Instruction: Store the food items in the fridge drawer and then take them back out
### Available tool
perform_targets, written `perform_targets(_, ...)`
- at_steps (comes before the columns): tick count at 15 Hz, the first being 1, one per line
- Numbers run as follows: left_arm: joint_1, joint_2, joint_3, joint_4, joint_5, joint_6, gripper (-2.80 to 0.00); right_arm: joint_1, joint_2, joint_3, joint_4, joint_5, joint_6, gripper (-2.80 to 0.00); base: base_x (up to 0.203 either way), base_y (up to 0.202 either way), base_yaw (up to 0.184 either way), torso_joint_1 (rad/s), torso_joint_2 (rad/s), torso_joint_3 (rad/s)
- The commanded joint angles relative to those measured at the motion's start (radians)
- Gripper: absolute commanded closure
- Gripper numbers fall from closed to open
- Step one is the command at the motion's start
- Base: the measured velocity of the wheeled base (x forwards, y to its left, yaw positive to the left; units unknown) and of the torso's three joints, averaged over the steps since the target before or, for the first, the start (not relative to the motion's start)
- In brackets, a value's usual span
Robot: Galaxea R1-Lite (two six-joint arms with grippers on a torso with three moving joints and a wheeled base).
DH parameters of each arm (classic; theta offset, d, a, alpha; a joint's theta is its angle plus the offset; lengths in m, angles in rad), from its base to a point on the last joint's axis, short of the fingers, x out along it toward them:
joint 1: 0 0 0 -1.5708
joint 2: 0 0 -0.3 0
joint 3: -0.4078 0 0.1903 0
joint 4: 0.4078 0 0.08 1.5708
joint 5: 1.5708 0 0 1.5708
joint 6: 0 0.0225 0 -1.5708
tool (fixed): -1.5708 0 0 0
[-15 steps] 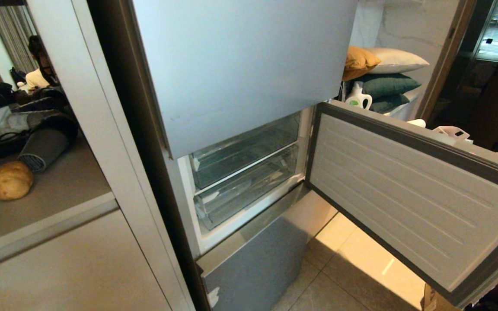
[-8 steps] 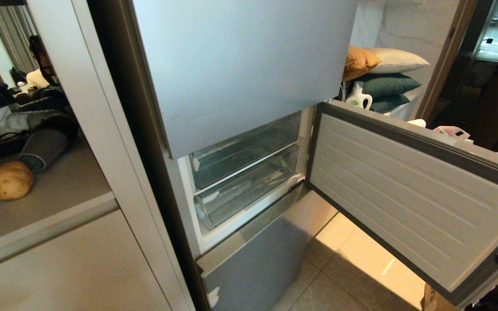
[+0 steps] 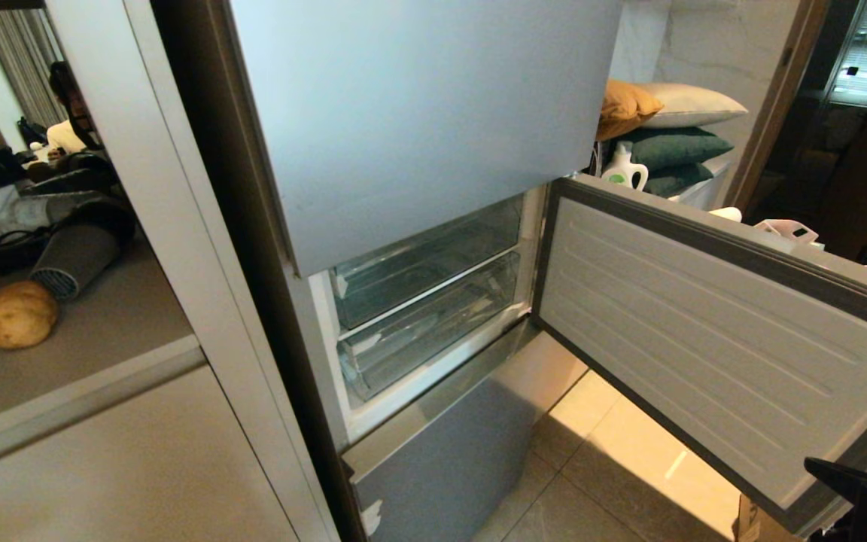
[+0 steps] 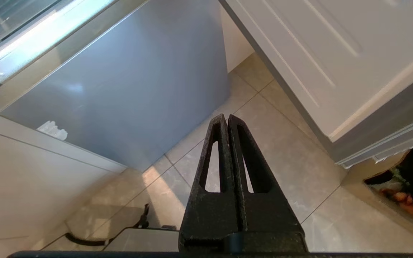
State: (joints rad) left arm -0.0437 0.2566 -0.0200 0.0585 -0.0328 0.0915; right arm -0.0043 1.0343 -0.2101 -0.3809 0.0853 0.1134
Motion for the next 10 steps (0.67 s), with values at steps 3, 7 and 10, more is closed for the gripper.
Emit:
perform_targets(3, 0.03, -0.245, 0.0, 0.002, -0.004, 0.003, 0.0, 0.0, -0.016, 0.023, -0.003, 0.001, -0.001, 0.0, 0.0, 0.0, 0.0, 0.0, 0.0, 0.0)
perform_targets(7, 0.041, -0.255, 0.002, -0.003, -0.006, -0.007, 0.0, 0.0, -0.067, 0.057, -0.015, 0.002, -0.004, 0.0, 0.0, 0.0, 0.0, -0.115, 0.26, 0.15)
perform_targets(10, 0.041, -0.255, 0.0, -0.003, -0.006, -0.034, 0.0, -0.002, -0.09, 0.08, -0.015, 0.001, -0.004, 0.0, 0.0, 0.0, 0.0, -0.132, 0.32, 0.178)
